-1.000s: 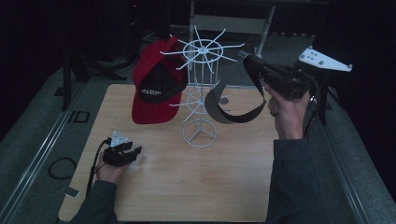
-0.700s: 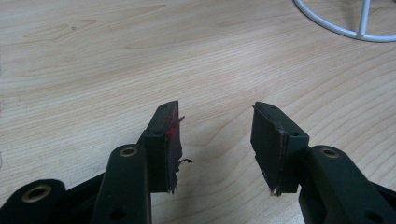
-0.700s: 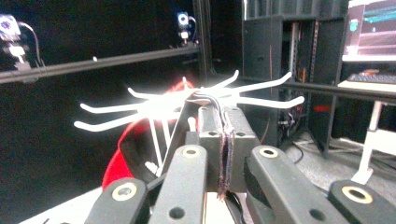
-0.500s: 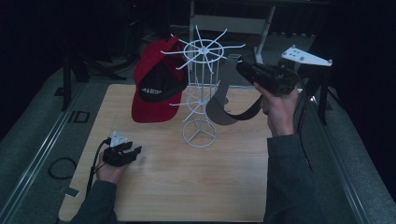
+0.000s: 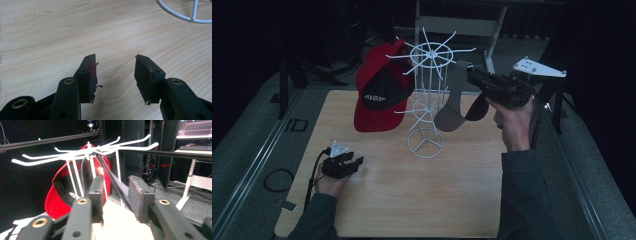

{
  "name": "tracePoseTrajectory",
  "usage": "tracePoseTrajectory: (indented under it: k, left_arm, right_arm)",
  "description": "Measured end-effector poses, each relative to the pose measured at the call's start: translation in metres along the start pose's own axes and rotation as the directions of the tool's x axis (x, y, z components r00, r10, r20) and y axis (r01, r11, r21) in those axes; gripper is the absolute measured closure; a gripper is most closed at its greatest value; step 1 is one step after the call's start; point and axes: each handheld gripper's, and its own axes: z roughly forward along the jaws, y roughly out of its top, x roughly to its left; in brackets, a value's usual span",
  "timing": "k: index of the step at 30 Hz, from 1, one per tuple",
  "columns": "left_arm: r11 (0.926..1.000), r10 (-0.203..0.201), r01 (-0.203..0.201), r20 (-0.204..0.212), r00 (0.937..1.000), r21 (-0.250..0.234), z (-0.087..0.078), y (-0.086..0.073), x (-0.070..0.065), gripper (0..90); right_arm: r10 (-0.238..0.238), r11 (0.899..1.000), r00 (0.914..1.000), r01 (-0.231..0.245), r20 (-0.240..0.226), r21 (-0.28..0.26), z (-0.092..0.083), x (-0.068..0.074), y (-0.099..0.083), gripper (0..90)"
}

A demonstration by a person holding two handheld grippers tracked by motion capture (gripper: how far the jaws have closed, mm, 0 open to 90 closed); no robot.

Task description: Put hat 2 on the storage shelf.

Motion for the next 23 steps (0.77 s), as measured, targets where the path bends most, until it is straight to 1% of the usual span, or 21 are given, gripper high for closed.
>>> tracePoseTrajectory:
  k: [2,4,5,7,10,11,14,15,19,23]
  left_arm:
    - [1.0,0.0,0.0,0.0,1.0,0.0,0.0,0.0,0.0,52.9]
    - [1.0,-0.001,0.001,0.0,1.0,-0.002,0.0,0.0,0.0,52.9]
    - [1.0,-0.001,0.001,0.0,1.0,-0.002,0.0,0.0,0.0,52.9]
    - [1.0,0.0,0.0,0.0,1.0,-0.001,0.0,0.0,0.0,52.8]
    - [1.0,-0.003,0.003,0.001,1.0,-0.001,0.0,0.0,0.0,52.8]
    - [1.0,-0.003,0.003,0.001,1.0,-0.001,0.0,0.0,0.0,52.8]
    - [1.0,-0.004,0.004,0.002,1.0,-0.002,0.0,0.0,0.0,52.8]
    - [1.0,-0.004,0.004,0.002,1.0,-0.002,0.001,0.0,0.0,52.8]
    - [1.0,-0.003,0.003,0.002,1.0,-0.002,0.001,0.0,0.0,52.8]
    - [1.0,-0.004,0.004,0.002,1.0,-0.001,0.0,0.0,0.001,52.7]
  right_arm:
    - [0.008,1.0,0.9999,-0.008,0.012,0.002,-0.002,-0.002,-0.001,60.2]
    - [0.012,1.0,0.9997,-0.012,0.02,0.004,-0.002,-0.003,-0.002,59.0]
    - [0.01,1.0,0.9987,-0.01,0.05,0.011,-0.004,-0.006,-0.005,55.1]
    - [0.013,1.0,0.9979,-0.014,0.063,0.014,-0.007,-0.008,-0.008,50.7]
    - [0.017,1.0,0.9943,-0.019,0.105,0.016,-0.013,-0.013,-0.012,46.9]
    - [0.023,1.0,0.9934,-0.024,0.112,0.015,-0.016,-0.015,-0.013,45.6]
    - [0.047,0.999,0.9928,-0.047,0.11,0.001,-0.023,-0.019,-0.018,43.0]
    - [0.047,0.999,0.9924,-0.048,0.113,0.001,-0.026,-0.019,-0.019,42.7]
    - [0.033,0.999,0.9889,-0.035,0.145,0.007,-0.032,-0.02,-0.023,42.3]
    - [0.026,1.0,0.9894,-0.026,0.143,-0.005,-0.035,-0.021,-0.025,42.1]
